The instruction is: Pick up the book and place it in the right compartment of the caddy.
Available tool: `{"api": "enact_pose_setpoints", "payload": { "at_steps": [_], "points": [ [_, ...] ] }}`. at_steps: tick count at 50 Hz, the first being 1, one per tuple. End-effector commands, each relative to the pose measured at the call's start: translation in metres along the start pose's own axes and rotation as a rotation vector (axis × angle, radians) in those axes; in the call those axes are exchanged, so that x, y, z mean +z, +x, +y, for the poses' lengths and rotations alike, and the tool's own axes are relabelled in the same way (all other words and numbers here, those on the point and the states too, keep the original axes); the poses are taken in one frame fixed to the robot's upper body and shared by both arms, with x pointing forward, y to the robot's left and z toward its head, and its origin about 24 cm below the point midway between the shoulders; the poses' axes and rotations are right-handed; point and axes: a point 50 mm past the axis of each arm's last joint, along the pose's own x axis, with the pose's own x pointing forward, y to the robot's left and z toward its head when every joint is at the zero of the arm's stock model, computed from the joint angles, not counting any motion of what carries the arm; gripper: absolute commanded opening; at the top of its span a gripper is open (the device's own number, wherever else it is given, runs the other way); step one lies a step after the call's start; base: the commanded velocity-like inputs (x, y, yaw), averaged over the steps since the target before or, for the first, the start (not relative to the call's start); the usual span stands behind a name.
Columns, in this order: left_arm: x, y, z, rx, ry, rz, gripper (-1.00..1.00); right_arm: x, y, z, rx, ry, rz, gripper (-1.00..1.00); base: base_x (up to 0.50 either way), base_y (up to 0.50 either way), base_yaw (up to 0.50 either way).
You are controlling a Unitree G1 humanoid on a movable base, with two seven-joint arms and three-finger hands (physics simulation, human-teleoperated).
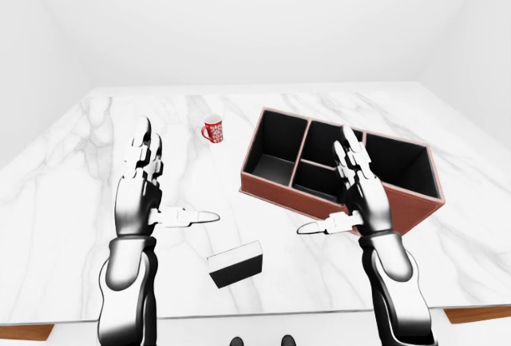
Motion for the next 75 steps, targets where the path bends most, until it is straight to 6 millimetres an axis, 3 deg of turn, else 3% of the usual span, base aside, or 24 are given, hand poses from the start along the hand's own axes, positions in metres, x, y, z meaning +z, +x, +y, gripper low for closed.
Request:
{"api": "enact_pose_setpoints", "payload": {
  "at_steps": [1, 17, 49, 75],
  "points": [
    [0.003, 0.004, 0.009, 0.021, 0.019, -0.017, 1.00, 0.009, 0.002, 0.002, 0.024, -0.056, -0.036, 1.00, 0.00, 0.00, 0.00],
    [0.001, 0.009, 0.021, 0.048, 0.040, -0.012, 1.00, 0.020, 0.007, 0.009, 0.064, -0.170, -0.076, 1.00, 0.00, 0.00, 0.00],
    [0.011, 0.013, 0.035, 0.080, 0.060, -0.055, 1.00, 0.044, 0.001, 0.043, 0.221, -0.472, -0.146, 1.00, 0.00, 0.00, 0.00],
    [0.011, 0.015, 0.041, 0.097, 0.066, -0.058, 1.00, 0.037, -0.005, 0.071, 0.304, -0.590, -0.118, 1.00, 0.00, 0.00, 0.00]
  ]
}}
